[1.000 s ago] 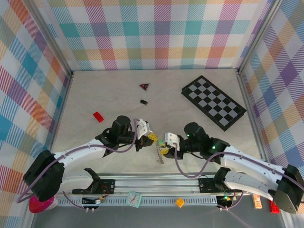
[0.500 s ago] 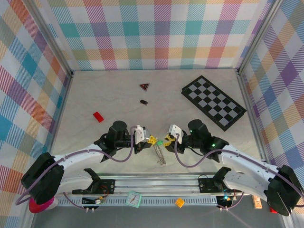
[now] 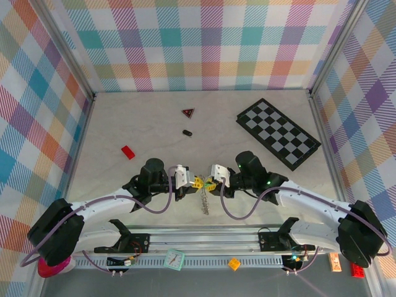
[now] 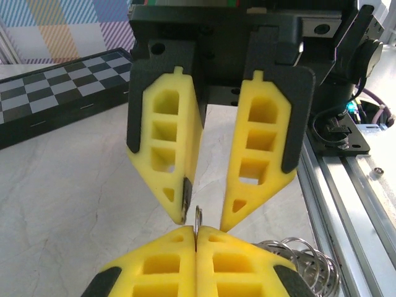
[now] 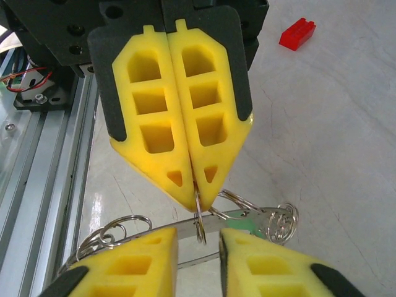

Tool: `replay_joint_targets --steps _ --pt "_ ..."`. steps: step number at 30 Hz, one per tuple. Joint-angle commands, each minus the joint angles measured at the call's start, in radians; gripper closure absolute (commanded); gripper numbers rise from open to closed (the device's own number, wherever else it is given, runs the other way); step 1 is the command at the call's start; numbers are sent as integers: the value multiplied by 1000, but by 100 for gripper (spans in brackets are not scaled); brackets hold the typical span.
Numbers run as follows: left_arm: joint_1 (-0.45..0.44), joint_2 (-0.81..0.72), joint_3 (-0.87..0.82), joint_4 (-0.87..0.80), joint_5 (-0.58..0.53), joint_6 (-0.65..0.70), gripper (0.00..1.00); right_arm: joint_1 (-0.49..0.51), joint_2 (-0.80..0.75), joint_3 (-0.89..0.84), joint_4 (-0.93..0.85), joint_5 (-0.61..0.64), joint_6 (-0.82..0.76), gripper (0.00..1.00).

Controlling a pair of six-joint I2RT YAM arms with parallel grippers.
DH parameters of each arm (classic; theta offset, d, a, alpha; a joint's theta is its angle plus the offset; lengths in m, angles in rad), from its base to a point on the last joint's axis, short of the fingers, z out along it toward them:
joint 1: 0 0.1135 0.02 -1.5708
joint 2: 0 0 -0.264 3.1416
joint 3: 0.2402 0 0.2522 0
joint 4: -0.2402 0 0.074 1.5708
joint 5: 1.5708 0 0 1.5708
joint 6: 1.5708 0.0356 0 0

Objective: Put the keys on the keyring

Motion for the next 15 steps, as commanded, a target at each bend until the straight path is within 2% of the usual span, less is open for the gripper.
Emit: replay_joint_targets --steps 1,5,10,12,15 --pt "-8 -19 -10 57 41 17 100 8 9 36 30 -41 -32 80" --pt "-8 -16 -15 71 44 9 100 8 19 38 41 -42 -31 86" --pt "-6 -16 -15 74 29 -5 100 8 24 41 53 -36 -24 100" --pt "-7 -23 -14 55 5 -12 100 8 20 42 50 -36 -26 100" --pt "-8 -36 4 -20 -13 -4 95 8 16 50 35 -44 -34 100"
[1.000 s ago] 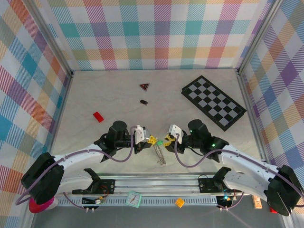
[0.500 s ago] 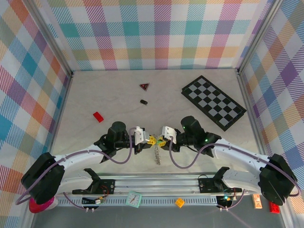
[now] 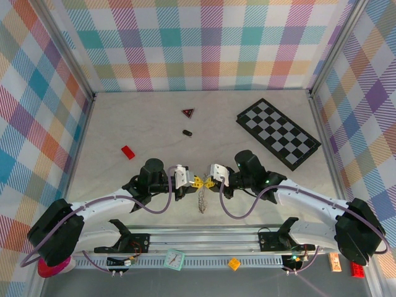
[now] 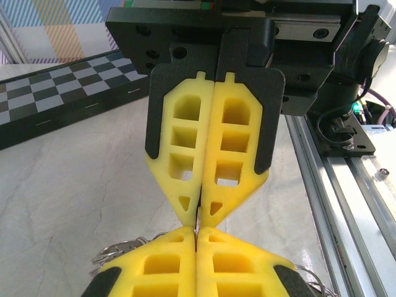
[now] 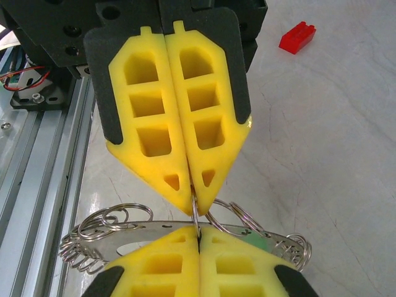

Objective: Put the keys on the keyring

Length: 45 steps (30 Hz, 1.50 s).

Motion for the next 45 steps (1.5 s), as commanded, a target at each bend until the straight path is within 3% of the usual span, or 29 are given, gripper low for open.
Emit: replay_joint_targets --steps 1,15,21,25,27,32,37,45 --pt "-7 -31 16 -45 0 8 93 8 -4 47 15 -38 -23 100" --pt "-11 -16 52 -107 -3 36 89 15 20 94 -48 -70 -54 100" --pt "-11 -5 55 -104 5 37 99 20 33 94 -35 -79 -44 100" --pt "-11 -11 52 -104 0 37 100 20 19 87 -38 -44 -26 100" --pt "-11 -21 50 -105 -13 37 100 16 -5 68 -28 -5 4 81" --pt "-22 -69 46 -123 -74 68 100 -35 -125 -5 12 191 192 67" --pt "-44 -137 13 -109 -156 147 100 -67 -183 -16 -65 398 352 59" --pt "-71 -213 10 -173 -271 220 100 -68 -83 51 -139 476 533 56"
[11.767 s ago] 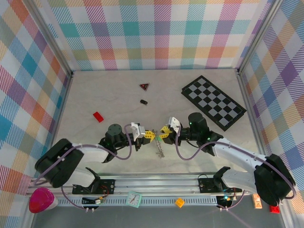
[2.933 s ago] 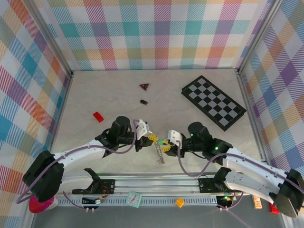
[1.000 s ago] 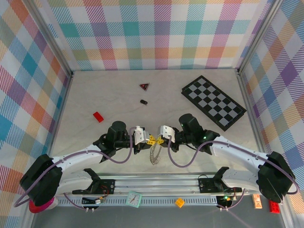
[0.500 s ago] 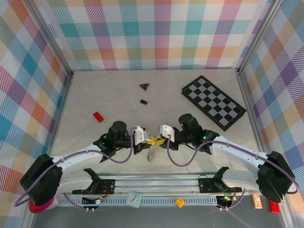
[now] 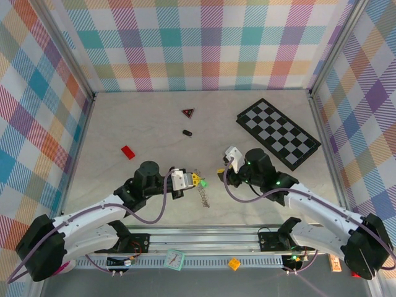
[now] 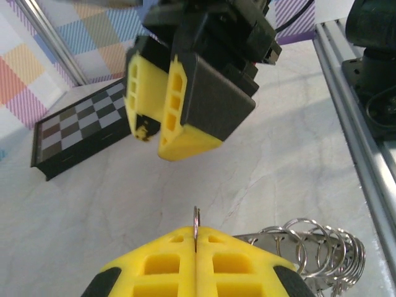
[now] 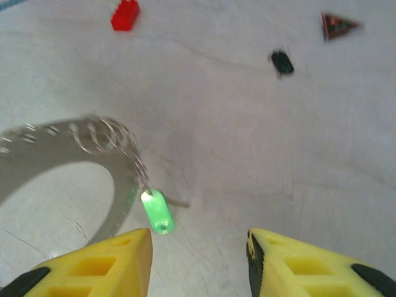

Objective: Put the keys on the keyring

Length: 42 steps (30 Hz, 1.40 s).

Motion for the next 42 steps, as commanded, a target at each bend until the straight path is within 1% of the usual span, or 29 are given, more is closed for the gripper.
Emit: replay_joint_targets --steps 1,2,4,9,15,17,21,23,26,30,33,42 --pt "-18 -38 -9 -19 -67 58 100 -1 52 65 -51 126 161 57" --pt "-19 -44 -7 -33 -77 61 100 -1 75 86 -73 169 197 58" --pt "-22 -53 -1 -54 -102 62 100 -1 123 135 -127 200 227 59" --pt "-24 -76 19 -109 -175 28 100 -1 256 262 -240 192 264 59" --pt "-24 -147 38 -239 -320 -77 100 -1 434 433 -309 164 248 60" --pt "-23 -181 38 -273 -378 -118 100 -1 499 501 -318 154 250 60" --pt "-19 -270 41 -345 -530 -209 100 1 648 654 -336 118 269 60" --pt "-5 -316 45 -386 -610 -259 100 0 729 736 -350 106 277 59" --pt "28 -376 55 -454 -691 -323 100 1 841 847 -365 72 282 57" --pt "69 -429 61 -513 -728 -369 100 1 968 977 -382 50 262 54" --pt "84 -433 69 -539 -720 -380 100 1 1073 1102 -424 76 224 51" --pt "85 -406 71 -523 -681 -366 100 1 1390 1494 -525 200 155 47"
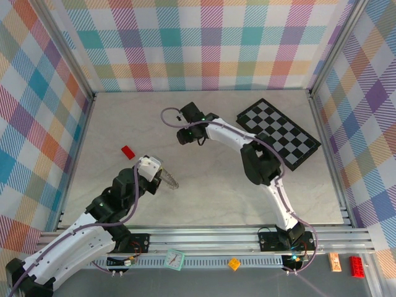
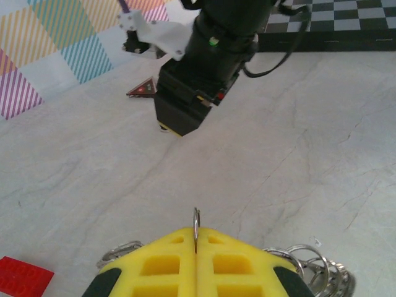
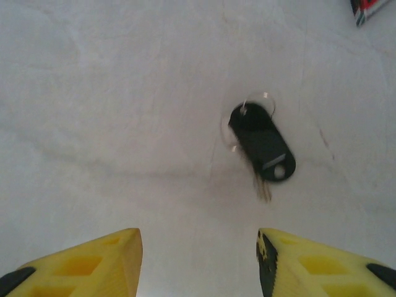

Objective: Put the keys on the keyring

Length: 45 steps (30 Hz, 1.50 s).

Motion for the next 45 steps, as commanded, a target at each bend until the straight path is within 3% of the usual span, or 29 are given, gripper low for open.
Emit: replay_joint_targets --steps 1,7,12,18,23,27,34,45 --pt "11 6 37 18 14 -7 100 2 95 145 -76 69 -39 46" --pt "11 18 34 46 31 -5 100 1 293 434 -191 162 -79 42" --pt "12 28 34 55 34 -2 100 1 365 507 -205 211 -128 41" --pt "11 42 34 65 35 -1 100 1 380 540 -278 205 -151 59" --pt "11 64 35 76 46 -7 100 1 342 482 -329 129 -120 67" --pt "11 68 38 80 57 -7 100 1 263 353 -341 65 -94 71" --pt "12 82 24 129 112 -12 100 3 7 -73 -234 6 -78 76" --pt "12 170 14 249 276 -18 100 20 -391 -679 -171 49 -7 76"
